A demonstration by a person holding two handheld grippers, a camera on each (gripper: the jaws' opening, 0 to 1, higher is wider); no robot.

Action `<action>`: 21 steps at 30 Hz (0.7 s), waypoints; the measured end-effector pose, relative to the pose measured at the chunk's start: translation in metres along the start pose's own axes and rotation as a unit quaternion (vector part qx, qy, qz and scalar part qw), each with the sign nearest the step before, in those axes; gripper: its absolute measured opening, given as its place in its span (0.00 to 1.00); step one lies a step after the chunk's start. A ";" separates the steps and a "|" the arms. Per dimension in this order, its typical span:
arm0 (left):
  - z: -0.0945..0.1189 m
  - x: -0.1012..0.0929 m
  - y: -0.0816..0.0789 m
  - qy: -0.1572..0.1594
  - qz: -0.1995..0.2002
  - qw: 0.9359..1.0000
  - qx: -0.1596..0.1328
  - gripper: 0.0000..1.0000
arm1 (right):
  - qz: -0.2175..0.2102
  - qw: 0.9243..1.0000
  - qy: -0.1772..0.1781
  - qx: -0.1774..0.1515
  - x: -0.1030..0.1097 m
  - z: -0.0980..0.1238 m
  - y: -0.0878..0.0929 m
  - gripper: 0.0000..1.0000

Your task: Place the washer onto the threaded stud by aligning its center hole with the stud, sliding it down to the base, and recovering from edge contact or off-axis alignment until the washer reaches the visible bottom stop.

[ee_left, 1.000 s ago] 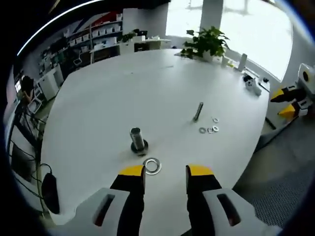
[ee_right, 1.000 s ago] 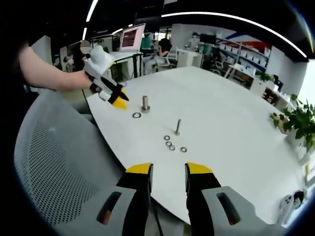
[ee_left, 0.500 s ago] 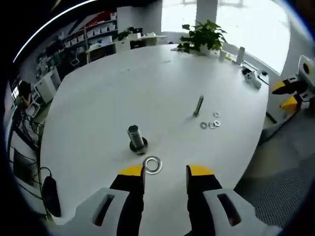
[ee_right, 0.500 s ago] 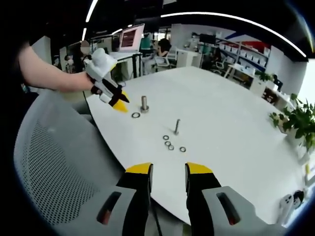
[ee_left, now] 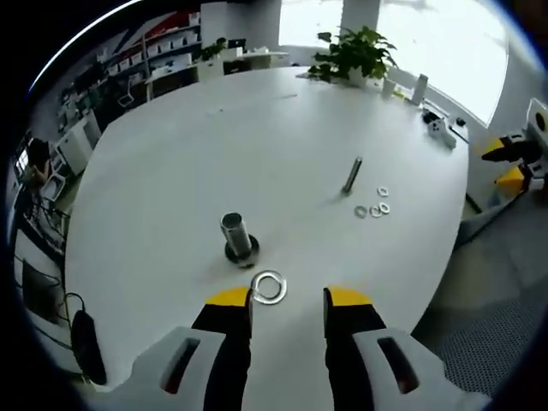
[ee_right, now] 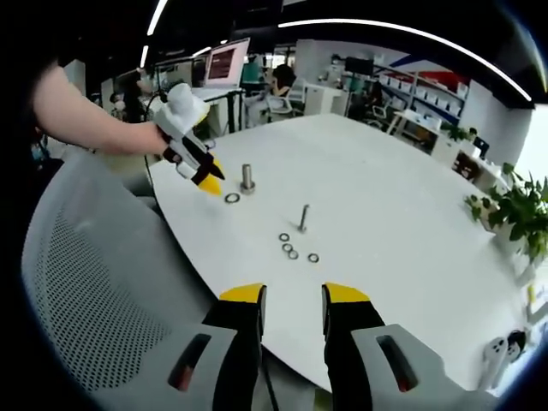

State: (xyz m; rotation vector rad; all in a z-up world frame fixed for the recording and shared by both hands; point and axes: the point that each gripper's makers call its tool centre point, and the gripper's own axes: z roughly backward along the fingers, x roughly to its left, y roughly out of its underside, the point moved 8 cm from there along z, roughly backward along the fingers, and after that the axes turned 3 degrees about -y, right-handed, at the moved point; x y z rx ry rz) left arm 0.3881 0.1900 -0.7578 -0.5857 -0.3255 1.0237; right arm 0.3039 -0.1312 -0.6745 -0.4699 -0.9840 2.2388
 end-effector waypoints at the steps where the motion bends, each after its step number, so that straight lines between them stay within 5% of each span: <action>1: -0.007 0.002 0.000 0.002 0.001 1.000 0.007 0.31 | -0.003 1.000 0.000 -0.001 -0.001 0.000 0.000 0.28; 6: -0.022 0.004 0.001 0.016 -0.006 0.999 0.046 0.30 | -0.001 1.000 0.001 0.002 0.000 -0.001 0.001 0.28; 21: -0.037 0.005 0.005 0.021 -0.054 0.995 0.085 0.27 | 0.000 1.000 0.016 0.005 -0.003 0.000 0.002 0.28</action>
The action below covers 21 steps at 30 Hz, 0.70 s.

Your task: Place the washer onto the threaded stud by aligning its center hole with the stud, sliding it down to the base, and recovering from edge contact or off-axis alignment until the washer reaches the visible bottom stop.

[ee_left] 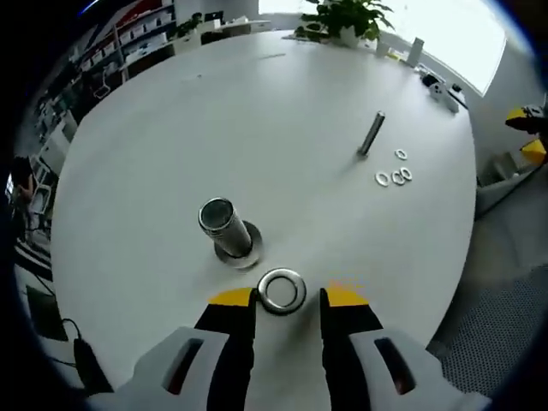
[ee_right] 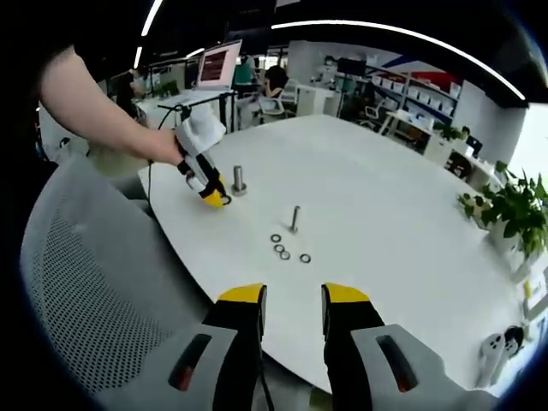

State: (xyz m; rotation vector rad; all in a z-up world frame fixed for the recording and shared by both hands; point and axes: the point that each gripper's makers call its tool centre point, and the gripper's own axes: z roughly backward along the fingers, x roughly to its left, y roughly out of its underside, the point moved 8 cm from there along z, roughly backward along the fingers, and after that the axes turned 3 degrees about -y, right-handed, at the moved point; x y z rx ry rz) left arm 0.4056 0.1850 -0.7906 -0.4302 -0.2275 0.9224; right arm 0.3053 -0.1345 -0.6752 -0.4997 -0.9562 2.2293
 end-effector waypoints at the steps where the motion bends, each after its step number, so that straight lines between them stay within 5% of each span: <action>1: 0.000 0.001 -0.001 0.000 -0.004 1.000 -0.004 0.26 | 0.002 1.000 -0.001 0.001 0.001 0.000 0.000 0.28; 5: -0.002 0.003 -0.003 0.008 0.003 1.000 -0.016 0.24 | 0.005 1.000 0.003 0.003 0.000 0.000 0.001 0.28; 8: -0.002 0.005 -0.004 -0.003 -0.041 0.999 -0.015 0.21 | 0.001 1.000 0.002 0.005 0.000 0.000 0.001 0.28; 11: -0.002 0.004 -0.002 0.003 -0.041 0.999 -0.016 0.21 | 0.004 1.000 -0.001 0.010 0.001 -0.001 0.002 0.28; 21: 0.007 0.015 0.014 0.022 -0.047 0.998 0.025 0.21 | 0.004 1.000 -0.003 0.015 0.001 -0.002 0.003 0.28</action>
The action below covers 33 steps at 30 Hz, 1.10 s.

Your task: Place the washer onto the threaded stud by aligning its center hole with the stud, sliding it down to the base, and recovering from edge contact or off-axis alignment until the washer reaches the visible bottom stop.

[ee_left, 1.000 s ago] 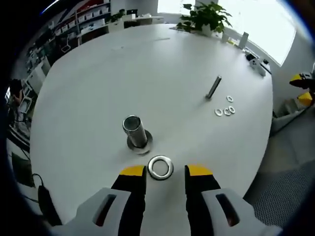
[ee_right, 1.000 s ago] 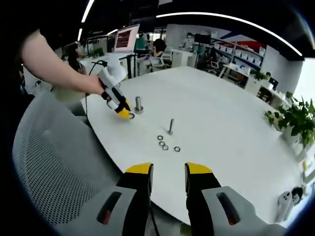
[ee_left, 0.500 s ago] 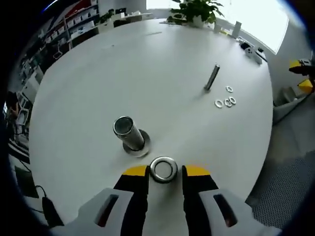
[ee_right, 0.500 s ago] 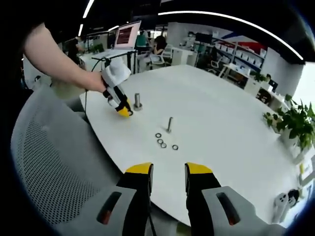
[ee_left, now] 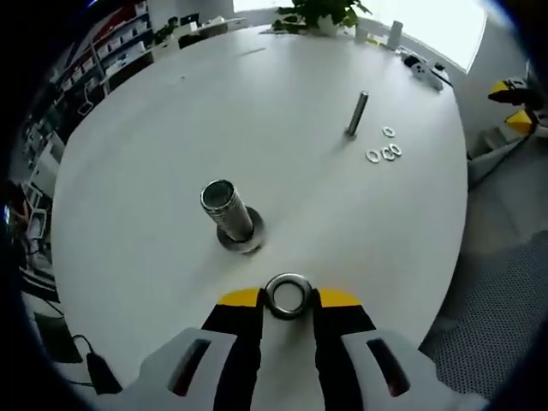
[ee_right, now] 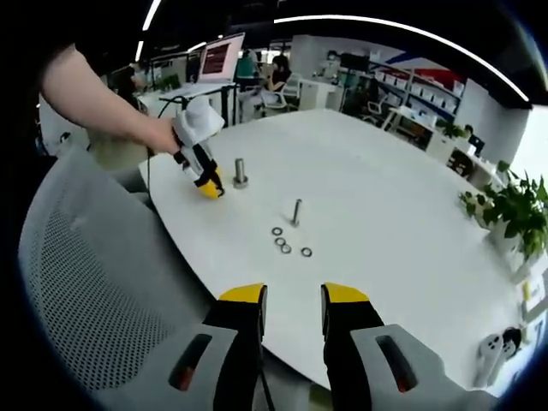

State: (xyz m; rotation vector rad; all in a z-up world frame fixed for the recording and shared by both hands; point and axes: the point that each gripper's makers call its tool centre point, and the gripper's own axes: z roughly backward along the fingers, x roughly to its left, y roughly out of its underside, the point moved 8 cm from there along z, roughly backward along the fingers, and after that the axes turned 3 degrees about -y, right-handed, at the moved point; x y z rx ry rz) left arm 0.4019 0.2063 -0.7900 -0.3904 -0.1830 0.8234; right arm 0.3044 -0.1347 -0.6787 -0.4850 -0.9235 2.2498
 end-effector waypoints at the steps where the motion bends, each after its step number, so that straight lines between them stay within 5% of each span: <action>1: 0.001 0.002 0.002 0.002 0.002 1.000 0.004 0.21 | 0.000 1.000 0.000 -0.001 0.000 0.000 0.000 0.28; 11: 0.002 -0.005 0.001 0.005 -0.076 0.996 0.039 0.25 | 0.001 1.000 0.003 0.000 0.000 0.000 0.000 0.27; 33: 0.000 -0.005 -0.004 0.009 -0.094 0.993 0.073 0.24 | 0.005 1.000 0.006 -0.002 -0.001 0.001 -0.001 0.26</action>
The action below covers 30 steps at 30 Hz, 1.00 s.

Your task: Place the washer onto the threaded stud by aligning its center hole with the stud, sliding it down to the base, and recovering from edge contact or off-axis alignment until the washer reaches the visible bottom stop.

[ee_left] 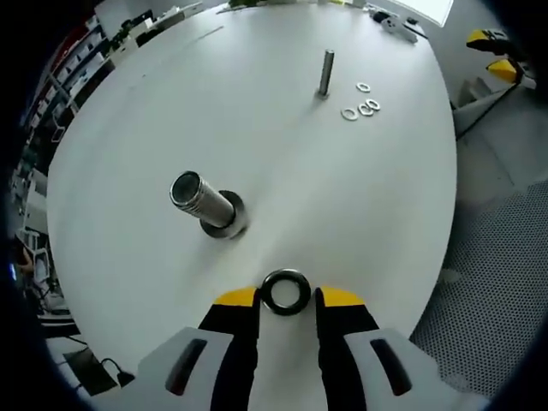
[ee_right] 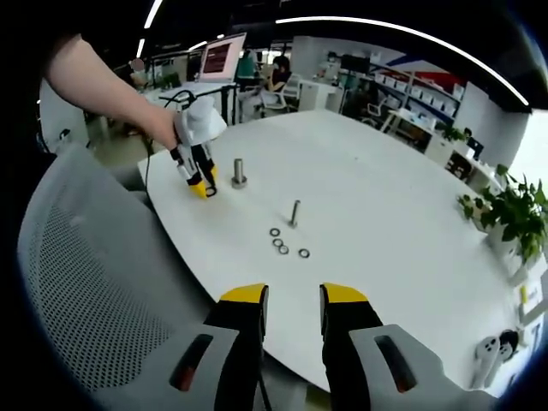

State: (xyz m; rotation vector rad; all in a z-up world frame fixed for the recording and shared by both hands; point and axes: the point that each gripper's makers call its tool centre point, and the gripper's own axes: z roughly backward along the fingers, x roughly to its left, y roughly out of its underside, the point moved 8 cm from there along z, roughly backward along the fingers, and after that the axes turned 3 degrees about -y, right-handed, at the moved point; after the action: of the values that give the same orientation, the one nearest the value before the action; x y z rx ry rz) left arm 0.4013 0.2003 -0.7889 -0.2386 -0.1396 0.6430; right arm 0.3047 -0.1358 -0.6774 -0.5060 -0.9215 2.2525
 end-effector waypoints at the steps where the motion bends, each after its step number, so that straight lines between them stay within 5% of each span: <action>1: 0.000 0.000 0.000 0.000 0.000 1.000 0.001 0.22 | 0.001 1.000 -0.001 0.000 0.000 0.000 0.000 0.26; 14: 0.005 -0.006 0.002 0.001 0.015 1.000 -0.015 0.20 | 0.001 1.000 0.001 0.000 -0.002 0.000 0.000 0.26; 17: 0.004 -0.004 0.004 -0.002 0.043 0.998 -0.042 0.20 | 0.000 1.000 0.002 -0.001 -0.002 0.000 0.000 0.26; 30: 0.010 -0.009 0.003 -0.007 0.028 0.999 -0.034 0.19 | -0.001 1.000 0.001 -0.001 -0.002 0.000 0.001 0.26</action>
State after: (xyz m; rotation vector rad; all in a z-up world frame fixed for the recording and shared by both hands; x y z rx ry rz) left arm 0.3900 0.1992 -0.7805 -0.3047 -0.1690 0.6973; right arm 0.3054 -0.1375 -0.6775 -0.5084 -0.9219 2.2485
